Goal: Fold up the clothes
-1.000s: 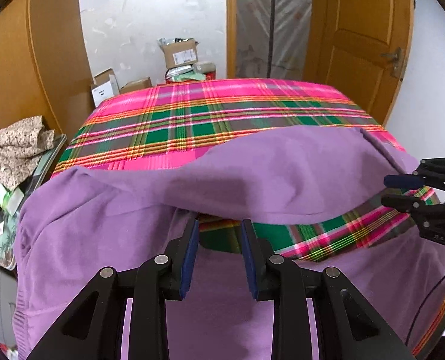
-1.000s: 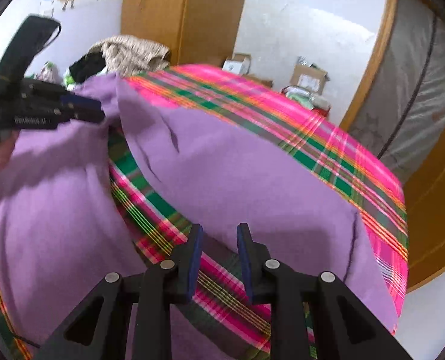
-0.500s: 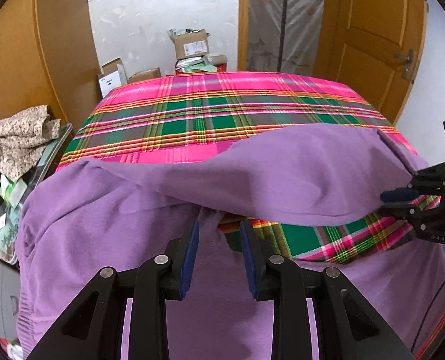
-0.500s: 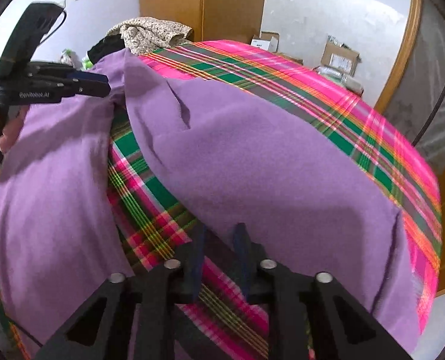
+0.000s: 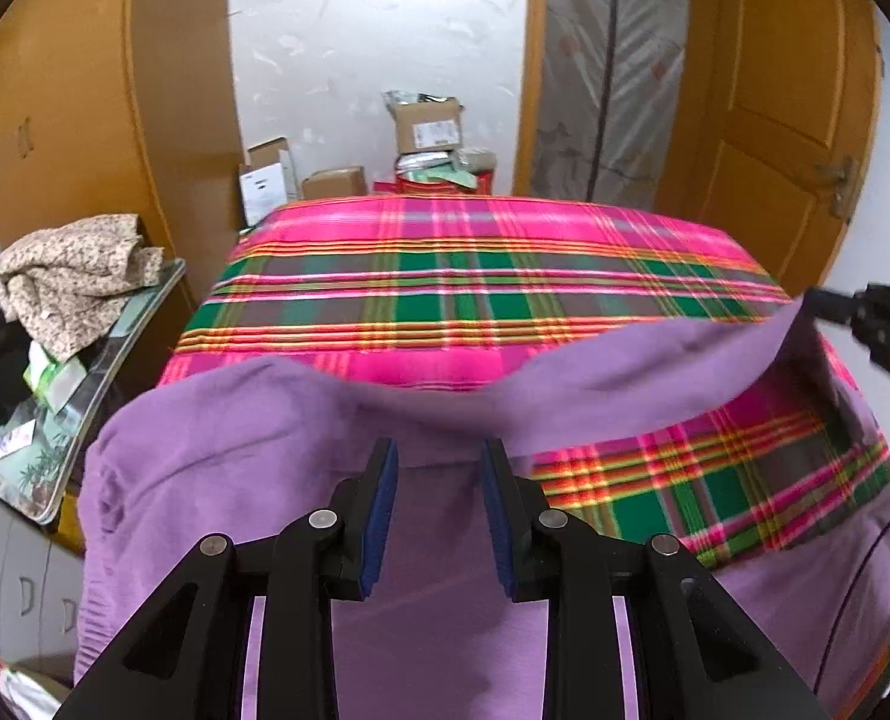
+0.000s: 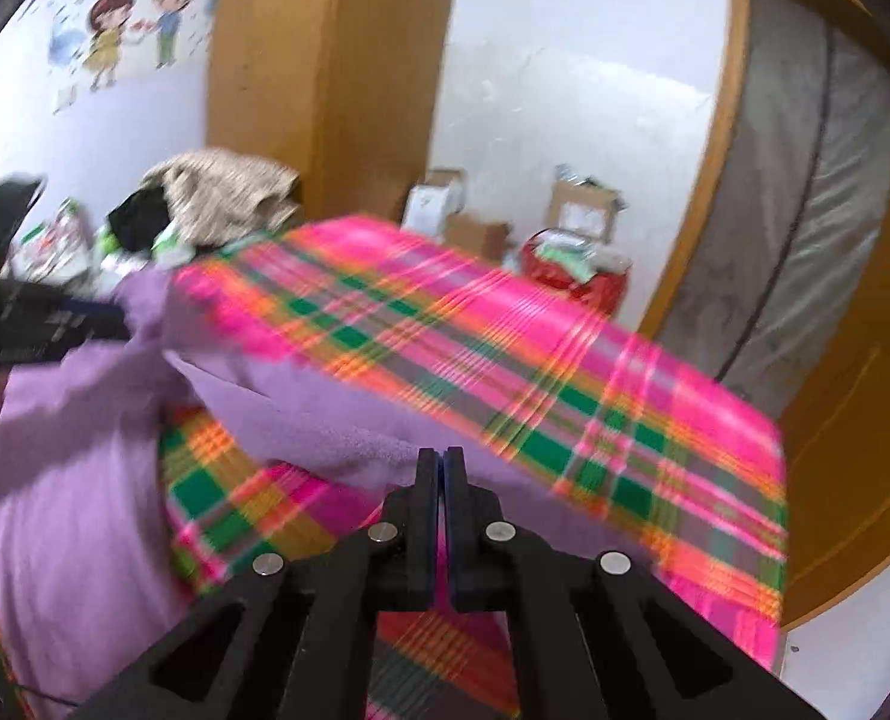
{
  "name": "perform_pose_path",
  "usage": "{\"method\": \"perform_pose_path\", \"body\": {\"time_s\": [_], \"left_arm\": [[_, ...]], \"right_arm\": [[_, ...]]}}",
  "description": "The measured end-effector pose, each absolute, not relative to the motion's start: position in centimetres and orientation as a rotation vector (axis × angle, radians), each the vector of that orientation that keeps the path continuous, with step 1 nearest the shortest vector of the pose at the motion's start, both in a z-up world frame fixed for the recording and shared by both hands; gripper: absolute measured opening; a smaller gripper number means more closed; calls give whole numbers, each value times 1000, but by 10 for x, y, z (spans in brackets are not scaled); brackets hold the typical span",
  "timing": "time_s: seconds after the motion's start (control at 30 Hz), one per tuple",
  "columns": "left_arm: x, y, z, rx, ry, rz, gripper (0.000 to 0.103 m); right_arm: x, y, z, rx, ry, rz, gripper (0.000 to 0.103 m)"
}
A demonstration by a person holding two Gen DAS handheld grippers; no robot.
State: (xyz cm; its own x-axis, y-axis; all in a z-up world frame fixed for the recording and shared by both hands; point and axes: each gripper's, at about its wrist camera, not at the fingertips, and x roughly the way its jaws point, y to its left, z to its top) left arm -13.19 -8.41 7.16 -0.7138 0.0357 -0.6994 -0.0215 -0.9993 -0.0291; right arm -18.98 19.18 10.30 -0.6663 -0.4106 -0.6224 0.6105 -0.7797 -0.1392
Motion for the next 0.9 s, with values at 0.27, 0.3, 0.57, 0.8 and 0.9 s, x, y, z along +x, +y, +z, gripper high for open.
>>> {"method": "perform_pose_path", "body": {"time_s": [0.27, 0.3, 0.57, 0.8, 0.9], "left_arm": [[-140, -129, 67, -1219, -115, 2958, 29], [-141, -137, 65, -1228, -129, 2969, 29], [-149, -199, 58, -1278, -212, 3070, 29], [-154, -256, 34, -1386, -323, 3103, 32], [-151, -265, 31, -1374, -352, 3110, 32]], "right_arm": [[-249, 188, 106, 848, 351, -2491, 2], [-255, 184, 103, 857, 357, -2495, 2], [-293, 165, 73, 960, 389, -2454, 2], [-289, 161, 46, 1052, 427, -2332, 12], [-275, 155, 60, 957, 410, -2318, 25]]}}
